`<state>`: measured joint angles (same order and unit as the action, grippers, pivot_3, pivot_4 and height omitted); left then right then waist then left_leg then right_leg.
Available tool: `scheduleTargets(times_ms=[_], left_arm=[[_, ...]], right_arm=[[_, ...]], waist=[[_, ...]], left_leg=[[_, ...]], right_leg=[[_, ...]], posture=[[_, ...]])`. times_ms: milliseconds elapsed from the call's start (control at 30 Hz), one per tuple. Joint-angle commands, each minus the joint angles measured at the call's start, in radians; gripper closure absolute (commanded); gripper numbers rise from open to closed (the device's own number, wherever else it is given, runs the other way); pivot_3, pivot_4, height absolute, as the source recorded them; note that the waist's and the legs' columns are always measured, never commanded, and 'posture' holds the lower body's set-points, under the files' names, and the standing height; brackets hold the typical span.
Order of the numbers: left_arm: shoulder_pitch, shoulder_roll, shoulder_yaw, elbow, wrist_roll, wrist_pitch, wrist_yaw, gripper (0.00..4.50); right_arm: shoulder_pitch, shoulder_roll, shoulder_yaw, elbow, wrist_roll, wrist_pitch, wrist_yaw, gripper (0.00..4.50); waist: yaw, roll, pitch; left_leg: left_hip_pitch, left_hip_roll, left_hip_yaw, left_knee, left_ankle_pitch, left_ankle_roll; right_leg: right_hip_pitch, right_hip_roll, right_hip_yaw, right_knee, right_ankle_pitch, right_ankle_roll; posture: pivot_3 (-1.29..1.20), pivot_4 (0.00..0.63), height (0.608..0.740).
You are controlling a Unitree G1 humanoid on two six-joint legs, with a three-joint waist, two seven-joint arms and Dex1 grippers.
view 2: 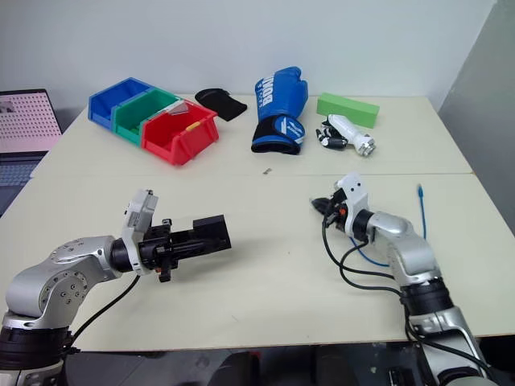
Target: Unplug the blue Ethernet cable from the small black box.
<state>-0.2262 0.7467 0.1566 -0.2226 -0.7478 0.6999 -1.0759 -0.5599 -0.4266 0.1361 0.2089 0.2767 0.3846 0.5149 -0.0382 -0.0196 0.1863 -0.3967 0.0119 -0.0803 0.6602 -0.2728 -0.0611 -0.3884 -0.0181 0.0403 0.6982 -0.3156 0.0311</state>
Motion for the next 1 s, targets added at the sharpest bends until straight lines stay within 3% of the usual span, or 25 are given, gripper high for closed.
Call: scheduleTargets(times_ms=[33,67,100,133,300,500,567,800,1000], left_arm=[[0.009,-0.023,0.011,-0.020,0.048,-0.042,0.075,3.71],[0.013,-0.030,0.011,-0.023,0.062,-0.044,0.102,3.71],[0.016,-0.034,0.011,-0.027,0.070,-0.043,0.119,3.71],[0.019,-0.044,0.013,-0.026,0.087,-0.056,0.140,3.71],[0.009,-0.113,0.036,0.043,0.208,-0.183,0.283,3.71],[-0.016,-0.191,0.059,0.192,0.418,-0.415,0.520,3.71],[-0.020,-0.220,0.081,0.238,0.443,-0.471,0.580,3.71],[-0.009,-0.343,0.151,0.480,0.528,-0.807,0.744,3.71],[-0.014,-0.361,0.131,0.615,0.593,-0.959,0.791,3.71]], right_arm=[[0.005,0.032,-0.016,0.128,-0.122,-0.138,-0.116,4.47],[0.014,0.037,-0.020,0.136,-0.129,-0.154,-0.115,4.47],[0.019,0.041,-0.025,0.140,-0.132,-0.166,-0.108,3.77],[0.027,0.046,-0.039,0.121,-0.114,-0.156,-0.095,3.68],[0.051,0.028,-0.101,-0.020,-0.047,-0.093,-0.032,2.43],[0.068,-0.094,-0.053,-0.404,0.142,0.091,0.251,1.10],[0.044,-0.106,-0.031,-0.481,0.197,0.157,0.296,1.10],[-0.092,-0.079,0.128,-0.466,0.138,0.249,0.339,1.10],[-0.115,-0.081,0.171,-0.454,0.109,0.246,0.378,1.10]], waist=[[0.005,0.000,0.000],[0.006,0.000,0.000],[0.006,0.000,0.000],[0.005,0.000,0.000],[0.006,0.000,0.000],[0.006,0.001,0.001],[0.004,0.001,0.000],[0.008,0.000,0.000],[0.018,-0.001,-0.001]], left_leg=[[0.000,0.000,0.000,0.000,0.000,0.000],[-0.001,0.000,0.000,0.000,0.000,0.000],[-0.001,0.000,0.000,0.000,0.000,0.000],[-0.002,0.000,0.000,0.000,0.000,0.000],[-0.001,0.000,0.000,0.000,0.000,0.000],[-0.001,0.000,-0.001,0.001,0.000,0.000],[-0.001,0.000,-0.001,0.000,0.000,0.000],[0.000,0.001,-0.002,0.001,0.000,0.000],[-0.003,-0.003,-0.002,0.002,0.000,0.000]], right_leg=[[0.000,0.000,0.000,0.000,0.000,0.000],[0.000,0.000,0.000,-0.001,0.000,0.000],[0.000,-0.001,0.000,-0.001,0.000,0.000],[-0.001,-0.001,0.000,-0.001,0.000,0.000],[-0.001,-0.001,0.000,-0.001,0.000,0.000],[-0.001,-0.001,0.000,-0.001,0.000,0.000],[0.000,-0.001,0.000,-0.001,0.000,0.000],[0.000,-0.003,-0.002,0.000,0.000,0.000],[0.000,-0.003,-0.003,-0.002,0.001,0.001]], posture=[[0.00,0.150,0.740],[0.00,0.150,0.740],[0.00,0.150,0.740],[0.00,0.150,0.740],[0.00,0.150,0.740],[0.00,0.150,0.740],[0.00,0.150,0.740],[0.00,0.150,0.740],[0.00,0.150,0.740]])
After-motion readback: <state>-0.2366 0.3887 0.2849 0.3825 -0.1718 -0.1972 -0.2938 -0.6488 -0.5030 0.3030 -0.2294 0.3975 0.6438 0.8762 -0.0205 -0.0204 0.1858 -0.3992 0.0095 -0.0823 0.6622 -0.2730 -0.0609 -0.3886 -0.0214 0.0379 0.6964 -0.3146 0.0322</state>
